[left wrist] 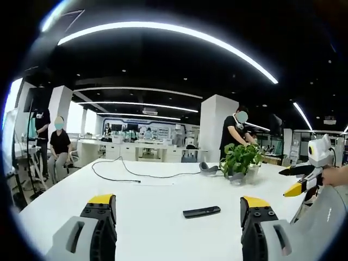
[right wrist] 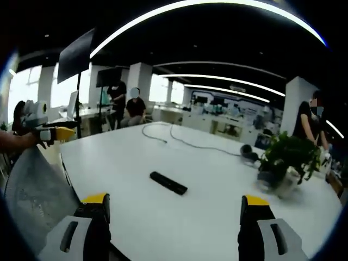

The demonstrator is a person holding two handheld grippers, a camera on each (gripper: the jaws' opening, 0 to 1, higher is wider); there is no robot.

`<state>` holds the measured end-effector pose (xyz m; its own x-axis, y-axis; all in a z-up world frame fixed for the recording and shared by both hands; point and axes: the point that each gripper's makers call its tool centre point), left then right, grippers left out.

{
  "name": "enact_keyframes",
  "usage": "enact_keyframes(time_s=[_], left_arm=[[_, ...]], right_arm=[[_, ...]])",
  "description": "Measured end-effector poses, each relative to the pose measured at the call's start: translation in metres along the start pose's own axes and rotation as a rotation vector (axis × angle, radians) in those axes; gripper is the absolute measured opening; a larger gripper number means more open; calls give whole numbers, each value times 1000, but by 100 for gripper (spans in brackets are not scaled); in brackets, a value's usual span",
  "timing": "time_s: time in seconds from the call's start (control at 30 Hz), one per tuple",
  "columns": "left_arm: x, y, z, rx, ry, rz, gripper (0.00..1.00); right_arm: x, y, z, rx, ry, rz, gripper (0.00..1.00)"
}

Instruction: Press the specified remote control buttons in sequence, fully releasing each button before pressing the next.

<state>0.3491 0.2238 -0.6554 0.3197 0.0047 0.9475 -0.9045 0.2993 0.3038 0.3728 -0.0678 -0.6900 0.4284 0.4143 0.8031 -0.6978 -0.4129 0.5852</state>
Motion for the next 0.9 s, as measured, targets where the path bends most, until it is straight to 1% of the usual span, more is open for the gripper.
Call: enact_keyframes(time_s=[0.13, 0.23, 0.33, 0.4, 0.47, 0.67, 0.73, 0.77, 0.87, 0.9], left_arm=[[-2, -1, 2, -6, -7, -13, 99], [-4, -2, 2, -5, -12, -22, 99], [-6, -3, 2, -15, 5, -36, 100], [-6, -3, 1, -14, 8, -31, 100], [-5, -2, 2, -17, 14, -25, 100], [-6, -3, 3, -22, 16, -29, 100], [-6, -3, 3, -24, 21, -33, 100], [-5, -3, 2, -21, 19, -28, 100], [-5, -2, 2, -18, 25, -22, 100], [-5, -2, 2, -17, 25, -23, 100]], right_arm=[[-1, -1, -4, 3, 35, -11, 99], [0, 0, -6, 10, 31, -4, 99], [-2, 0, -7, 15, 26, -6, 99], [-3, 0, -6, 13, 26, -13, 99], [-2, 1, -4, 10, 18, -5, 99], [-2, 2, -1, 6, -1, 2, 99], [-1, 3, -1, 7, 0, 6, 94], [0, 4, -1, 6, 1, 7, 93], [1, 4, -3, 11, -9, 9, 97], [0, 4, -3, 13, -9, 5, 96]])
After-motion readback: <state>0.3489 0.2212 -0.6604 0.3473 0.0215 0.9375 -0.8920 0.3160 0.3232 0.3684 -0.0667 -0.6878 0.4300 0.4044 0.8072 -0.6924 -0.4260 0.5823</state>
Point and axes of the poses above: the point that each gripper's makers call its tool centre point, and the gripper's own axes: y roughly backward along the fingers, z roughly to its right, x roughly out of its top, and after that the axes turned 15 degrees about -z, right-handed
